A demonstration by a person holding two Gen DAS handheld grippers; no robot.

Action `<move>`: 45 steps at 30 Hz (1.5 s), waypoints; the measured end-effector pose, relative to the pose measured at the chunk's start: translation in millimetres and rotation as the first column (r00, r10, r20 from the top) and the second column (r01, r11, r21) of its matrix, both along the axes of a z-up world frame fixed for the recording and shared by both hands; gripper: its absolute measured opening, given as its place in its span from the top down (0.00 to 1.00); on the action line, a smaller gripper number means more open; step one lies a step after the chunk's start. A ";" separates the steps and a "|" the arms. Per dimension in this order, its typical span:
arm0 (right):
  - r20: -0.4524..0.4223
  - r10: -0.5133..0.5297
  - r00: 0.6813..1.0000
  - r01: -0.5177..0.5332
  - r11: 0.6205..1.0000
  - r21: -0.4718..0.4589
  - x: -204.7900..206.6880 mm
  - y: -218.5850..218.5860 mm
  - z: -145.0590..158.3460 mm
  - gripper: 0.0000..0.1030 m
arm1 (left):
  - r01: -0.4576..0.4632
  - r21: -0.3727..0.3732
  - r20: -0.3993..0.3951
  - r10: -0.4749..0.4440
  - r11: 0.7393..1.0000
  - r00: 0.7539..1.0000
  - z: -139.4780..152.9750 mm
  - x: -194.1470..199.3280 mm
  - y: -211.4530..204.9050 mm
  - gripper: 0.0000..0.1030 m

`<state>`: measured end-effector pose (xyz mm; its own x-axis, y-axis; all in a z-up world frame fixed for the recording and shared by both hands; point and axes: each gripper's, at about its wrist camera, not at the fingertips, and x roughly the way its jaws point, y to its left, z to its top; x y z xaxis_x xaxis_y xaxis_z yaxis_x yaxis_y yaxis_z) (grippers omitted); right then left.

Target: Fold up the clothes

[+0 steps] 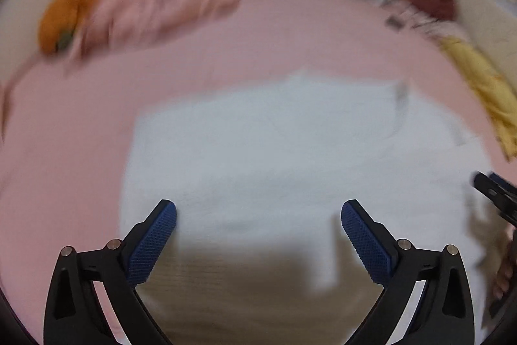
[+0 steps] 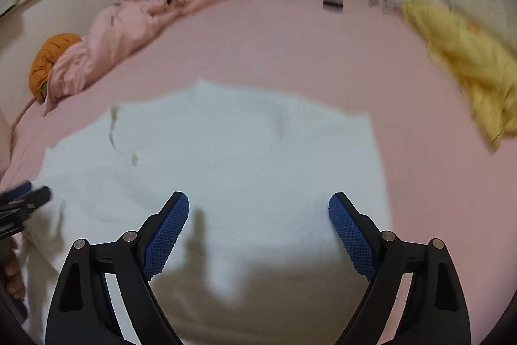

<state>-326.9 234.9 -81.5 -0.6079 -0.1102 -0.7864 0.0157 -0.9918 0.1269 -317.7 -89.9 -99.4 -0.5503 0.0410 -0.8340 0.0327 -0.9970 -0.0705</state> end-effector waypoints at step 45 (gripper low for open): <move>-0.235 -0.016 0.972 0.051 0.988 0.143 418.4 -113.9 114.4 0.13 | 0.183 -0.102 -0.162 -0.198 0.978 0.967 81.1 408.5 15.4 0.01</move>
